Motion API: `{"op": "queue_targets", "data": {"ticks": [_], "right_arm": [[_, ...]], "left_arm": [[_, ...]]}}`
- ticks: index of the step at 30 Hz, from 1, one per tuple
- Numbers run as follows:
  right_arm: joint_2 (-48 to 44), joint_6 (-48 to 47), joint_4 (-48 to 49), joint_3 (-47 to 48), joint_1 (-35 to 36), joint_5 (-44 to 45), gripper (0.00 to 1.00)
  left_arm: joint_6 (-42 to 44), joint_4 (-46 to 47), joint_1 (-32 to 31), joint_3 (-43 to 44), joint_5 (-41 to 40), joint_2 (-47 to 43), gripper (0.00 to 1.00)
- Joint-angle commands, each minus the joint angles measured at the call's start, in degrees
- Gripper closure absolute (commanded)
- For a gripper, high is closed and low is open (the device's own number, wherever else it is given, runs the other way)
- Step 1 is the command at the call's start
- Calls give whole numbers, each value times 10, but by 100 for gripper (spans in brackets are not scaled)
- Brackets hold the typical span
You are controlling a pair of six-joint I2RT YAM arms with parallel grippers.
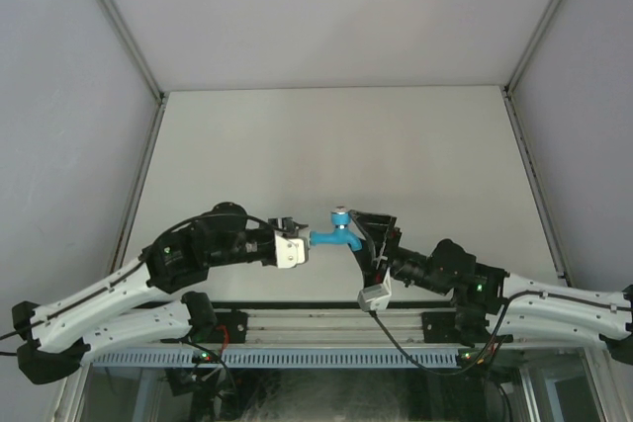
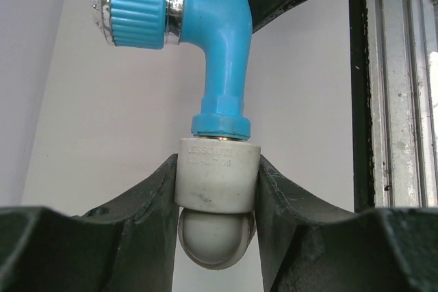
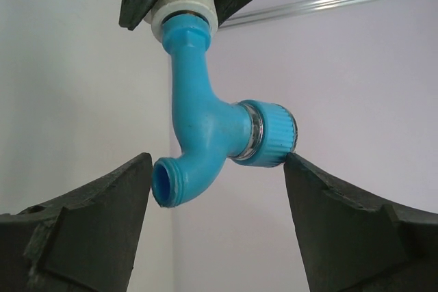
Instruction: Install the water faucets
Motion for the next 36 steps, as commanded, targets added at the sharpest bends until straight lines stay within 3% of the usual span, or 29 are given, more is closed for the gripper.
{"op": "queue_targets", "data": {"ticks": [1,5,8,10,14,20,23,32,36], "right_arm": [[20,-43,55,13,8,-2,23],[43,-53,68,19,11,-6,29],[49,-36,33,33,11,-13,43],[44,-23,22,34,11,-18,41],[31,-9,28,23,15,-16,25],[18,-31,51,10,21,-17,23],[26,-36,49,10,22,-12,28],[20,98,-8,43,21,-26,70],[16,205,-47,71,18,-50,96]], "left_arm": [[-8,30,0,5,24,5,100],[-8,30,0,9,31,14,100],[-7,30,0,9,29,15,100],[-8,30,0,9,25,16,100],[-8,30,0,9,25,20,100],[-23,28,1,18,31,41,100],[-27,28,2,21,41,38,100],[-11,30,2,12,21,10,100],[0,34,1,8,-9,7,100]]}}
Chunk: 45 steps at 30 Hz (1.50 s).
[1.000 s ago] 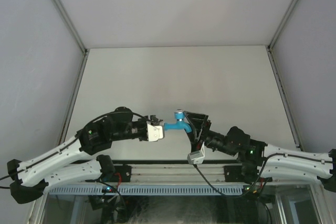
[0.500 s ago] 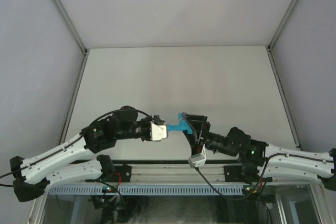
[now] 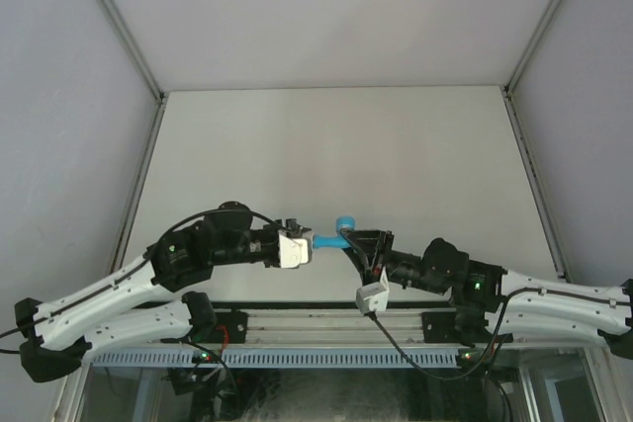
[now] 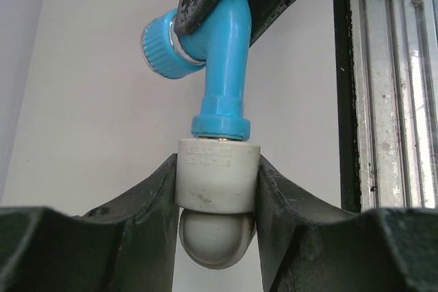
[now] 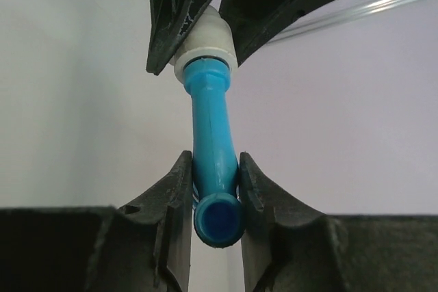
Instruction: Install the water faucets
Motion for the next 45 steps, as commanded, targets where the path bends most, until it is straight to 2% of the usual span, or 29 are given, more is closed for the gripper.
{"op": "queue_targets", "data": {"ticks": [1,5,9,12,14,16,20,23,26,28,33,36,37,38,41,45], "right_arm": [[-10,160,-38,59,-5,-40,100],[-13,308,-62,88,-42,-146,100],[-18,468,-32,93,-88,-229,100],[-21,631,5,92,-103,-168,100],[-16,767,28,93,-110,-97,100],[-7,899,40,94,-133,-72,100],[8,1146,29,94,-177,-68,100],[17,1317,-26,91,-207,-52,100],[24,1425,-44,81,-250,-95,100],[24,1418,-16,76,-263,-124,97],[10,1318,5,81,-277,-129,44],[-3,1197,19,81,-282,-127,31],[-10,1150,16,81,-282,-120,19],[-17,1099,12,81,-282,-104,14],[-42,926,4,81,-282,-58,8],[-72,653,8,78,-275,-85,3]], "left_arm": [[16,36,1,8,-34,-11,100],[26,42,1,3,-63,-5,100],[32,56,0,-8,-88,-8,100],[35,64,-1,-14,-107,-13,100],[38,67,-1,-17,-116,-14,100],[40,69,-2,-17,-121,-15,100],[42,70,-4,-17,-129,-15,100],[42,73,-4,-20,-130,-18,100],[41,73,-5,-21,-127,-18,100],[38,73,-5,-21,-124,-20,100],[30,73,-5,-21,-112,-31,100],[28,73,-5,-20,-106,-36,100],[28,72,-5,-19,-105,-38,100],[27,73,-5,-19,-102,-39,100],[27,70,-5,-16,-98,-42,100],[25,66,-5,-16,-95,-44,100]]}}
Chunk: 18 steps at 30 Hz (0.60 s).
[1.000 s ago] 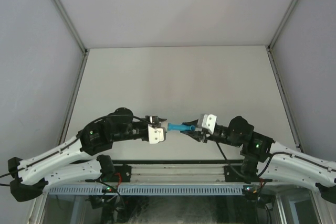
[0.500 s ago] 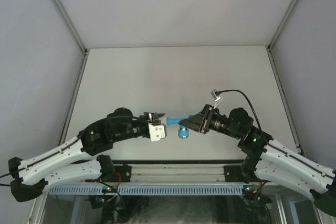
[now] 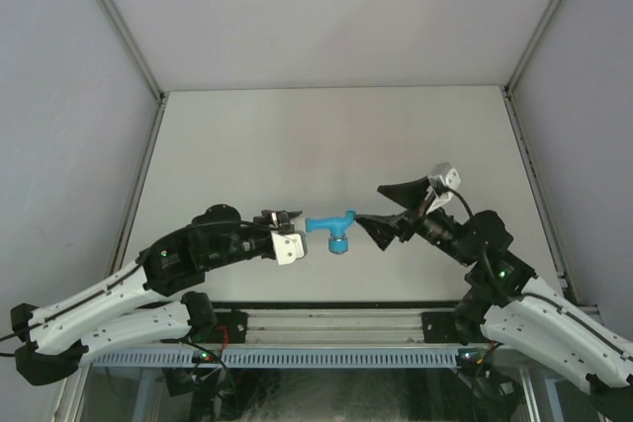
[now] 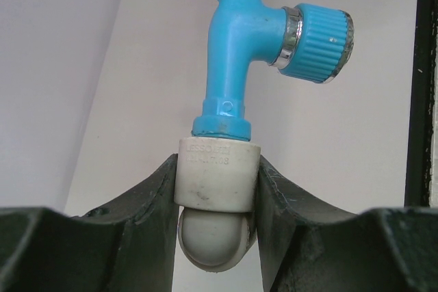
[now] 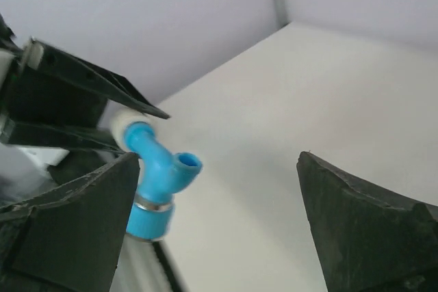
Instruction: Install the water faucets
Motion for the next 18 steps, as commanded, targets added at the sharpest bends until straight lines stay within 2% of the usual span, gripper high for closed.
{"op": "queue_targets", "data": {"ticks": [1,4,6,7,9,12,15,18], "right_arm": [[-33,-396,24,15,9,-25,1],[-46,-637,-43,14,44,-102,0],[-51,-797,-95,11,87,-95,0],[-51,-849,-97,6,109,-62,0],[-47,-919,-89,-3,149,15,0],[-40,-1017,-89,-10,195,79,5],[-39,-1071,-65,-28,233,111,10],[-31,-1090,-66,-37,260,142,9]], "left_arm": [[-13,27,1,-4,5,-10,100],[-13,24,2,0,9,-8,100],[-14,18,1,3,11,-6,100],[-15,12,2,5,15,-4,100],[-20,7,1,10,17,-2,100],[-23,-4,2,18,32,-2,100],[-26,-7,3,24,39,-5,100],[-27,-8,4,25,53,-11,99]]}}
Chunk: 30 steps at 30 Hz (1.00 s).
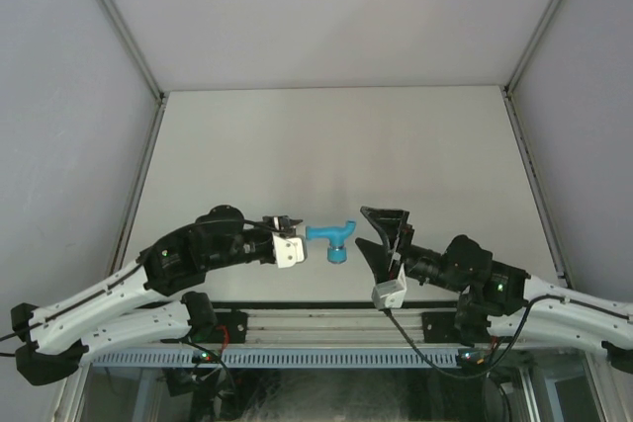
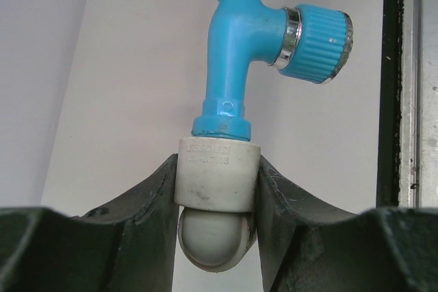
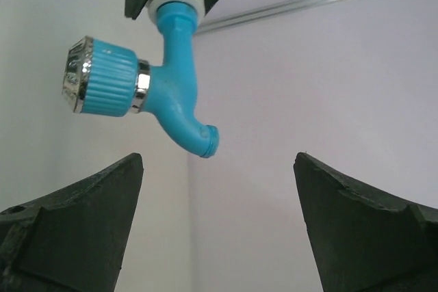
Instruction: Install the water faucets
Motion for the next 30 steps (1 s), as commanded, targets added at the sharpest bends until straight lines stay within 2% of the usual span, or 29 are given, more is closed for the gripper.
{"op": "queue_targets", "data": {"ticks": [1,4,12,19,25,26,30], "right_arm": [[13,-118,11,-8,37,85,8],[27,-134,9,-8,59,109,8],[88,-175,93,-22,106,90,14],[104,-88,131,-18,123,40,58],[86,78,119,-3,122,1,95],[85,109,124,-3,121,-5,99],[76,278,139,7,81,-54,100]], "left_arm": [[-14,23,5,27,31,-13,100],[-18,13,6,35,40,-12,100],[-27,12,6,46,66,-6,100],[-22,23,7,31,50,-13,100],[-15,40,7,13,17,-12,100],[-13,43,6,12,12,-9,100],[-5,56,4,6,-4,3,100]]}}
